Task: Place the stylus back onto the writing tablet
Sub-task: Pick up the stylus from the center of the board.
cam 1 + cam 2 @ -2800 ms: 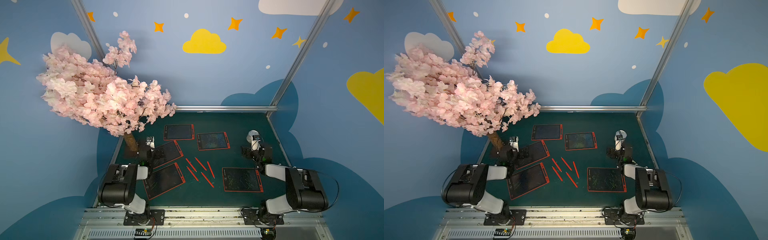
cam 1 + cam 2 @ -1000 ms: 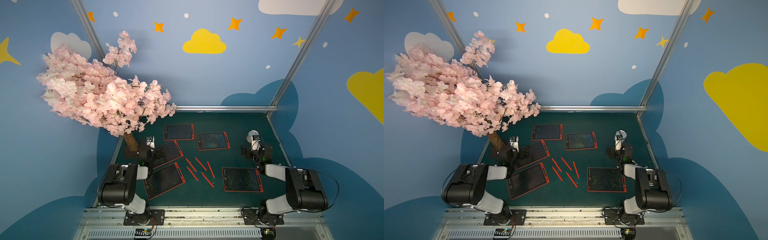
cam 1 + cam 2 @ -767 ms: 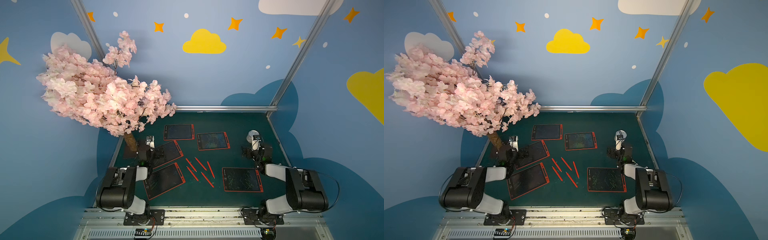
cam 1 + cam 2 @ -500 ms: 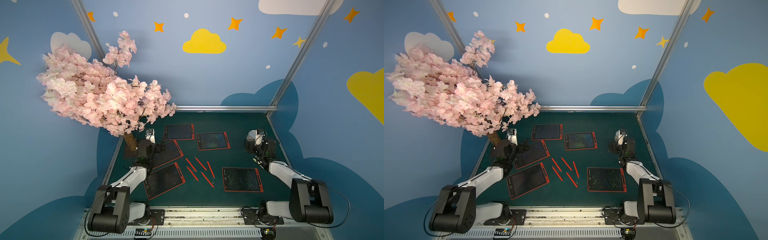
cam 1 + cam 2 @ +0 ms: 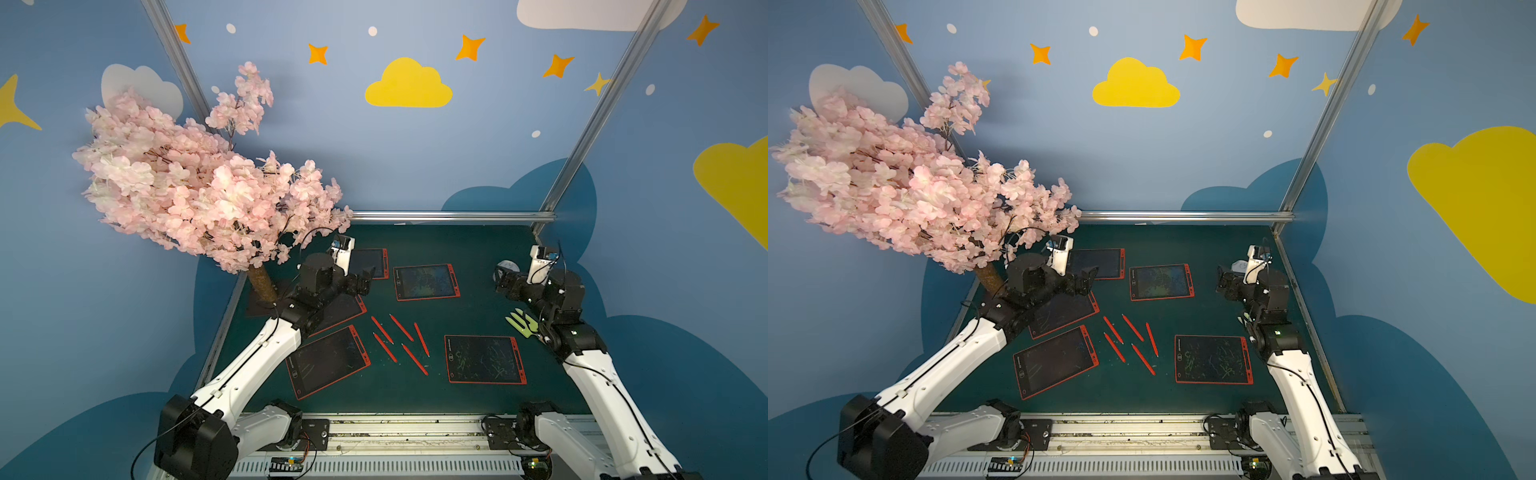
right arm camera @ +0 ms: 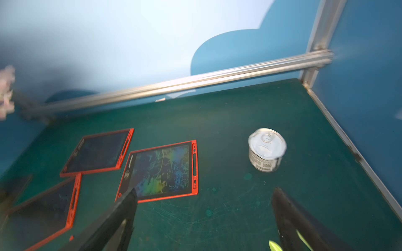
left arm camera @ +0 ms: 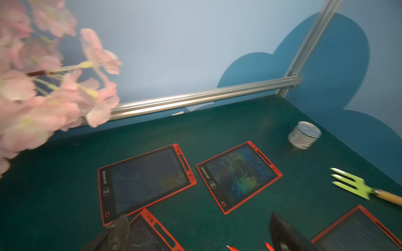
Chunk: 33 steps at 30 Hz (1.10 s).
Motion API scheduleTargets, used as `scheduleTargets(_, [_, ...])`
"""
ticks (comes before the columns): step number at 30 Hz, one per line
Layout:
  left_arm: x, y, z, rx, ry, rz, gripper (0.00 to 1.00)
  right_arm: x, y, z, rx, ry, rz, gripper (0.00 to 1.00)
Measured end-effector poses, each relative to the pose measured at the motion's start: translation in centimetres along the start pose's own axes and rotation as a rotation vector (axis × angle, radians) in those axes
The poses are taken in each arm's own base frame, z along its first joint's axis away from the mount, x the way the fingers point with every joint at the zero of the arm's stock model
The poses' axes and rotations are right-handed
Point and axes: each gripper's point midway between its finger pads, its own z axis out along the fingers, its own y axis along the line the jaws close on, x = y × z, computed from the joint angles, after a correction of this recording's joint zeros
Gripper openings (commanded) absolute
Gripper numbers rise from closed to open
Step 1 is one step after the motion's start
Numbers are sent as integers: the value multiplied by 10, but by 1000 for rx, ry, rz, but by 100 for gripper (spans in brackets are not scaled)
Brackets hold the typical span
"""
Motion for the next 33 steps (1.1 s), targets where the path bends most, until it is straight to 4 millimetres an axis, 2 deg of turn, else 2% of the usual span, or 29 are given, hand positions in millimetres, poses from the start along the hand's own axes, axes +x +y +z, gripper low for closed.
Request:
scheduleTargets(4, [-5,-32,-1,156,75,9,99,2,4,-22,-27,19,31,94])
scheduleTargets(8, [7,-59,-4,304,166,31,99,10,24,-31,-123,95,38,95])
scheduleTargets(11, [18,-75,-6,409,226,40,99,32,38,-33,-178,193,38,90])
scheduleTargets(14, [23,-87,-4,493,268,57,99,62,55,-34,-222,316,20,77])
scheduleTargets(18, [19,-97,5,555,294,80,99,102,80,-39,-284,476,-23,60])
scheduleTargets(22, [15,-102,8,590,290,96,99,137,101,-42,-333,610,-74,48])
scheduleTargets(29, [16,-105,-1,602,273,117,99,182,120,-32,-341,772,-107,39])
scheduleTargets(33, [14,-106,-17,597,223,134,100,205,127,-23,-334,857,-94,37])
